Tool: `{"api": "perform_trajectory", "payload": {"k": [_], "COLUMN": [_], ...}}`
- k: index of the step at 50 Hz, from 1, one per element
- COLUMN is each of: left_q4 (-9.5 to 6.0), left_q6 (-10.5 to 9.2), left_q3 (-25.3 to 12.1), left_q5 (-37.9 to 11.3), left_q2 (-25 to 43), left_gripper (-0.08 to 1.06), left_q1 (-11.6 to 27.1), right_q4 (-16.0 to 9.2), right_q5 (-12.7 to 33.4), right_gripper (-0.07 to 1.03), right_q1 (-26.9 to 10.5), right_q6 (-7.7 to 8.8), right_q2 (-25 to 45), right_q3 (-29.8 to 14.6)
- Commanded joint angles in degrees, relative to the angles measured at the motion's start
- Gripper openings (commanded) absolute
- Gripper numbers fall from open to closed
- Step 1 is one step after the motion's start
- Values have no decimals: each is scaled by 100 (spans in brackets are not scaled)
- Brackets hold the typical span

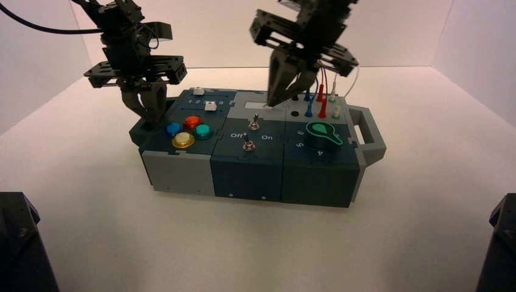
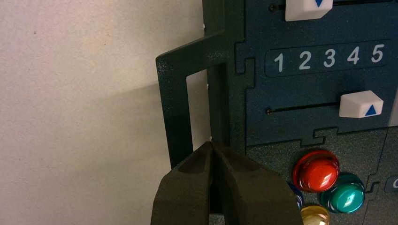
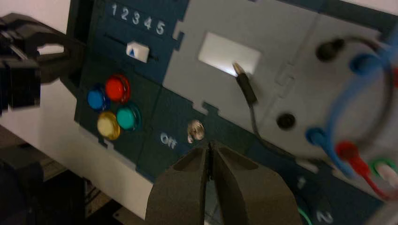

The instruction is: Flip the top switch on with the right gripper.

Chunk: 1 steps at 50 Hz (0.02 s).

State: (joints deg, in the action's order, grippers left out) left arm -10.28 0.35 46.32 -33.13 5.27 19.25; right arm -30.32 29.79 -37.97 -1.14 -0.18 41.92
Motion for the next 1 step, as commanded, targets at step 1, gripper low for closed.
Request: {"api": "perform_trajectory", "payload": {"k": [1], "left_q4": [-9], "left_q6": [18], "left_q3": [-18], "left_q5": [26], "left_q2": [-44], "left_gripper": [-3], "left_q1": [26], "right_q4": [-9], "right_q5": [0], "right_gripper": [-2], "right_q1": [-18], "right_q6": [-9], "right_q2": [-352], "right_q3": [88]}}
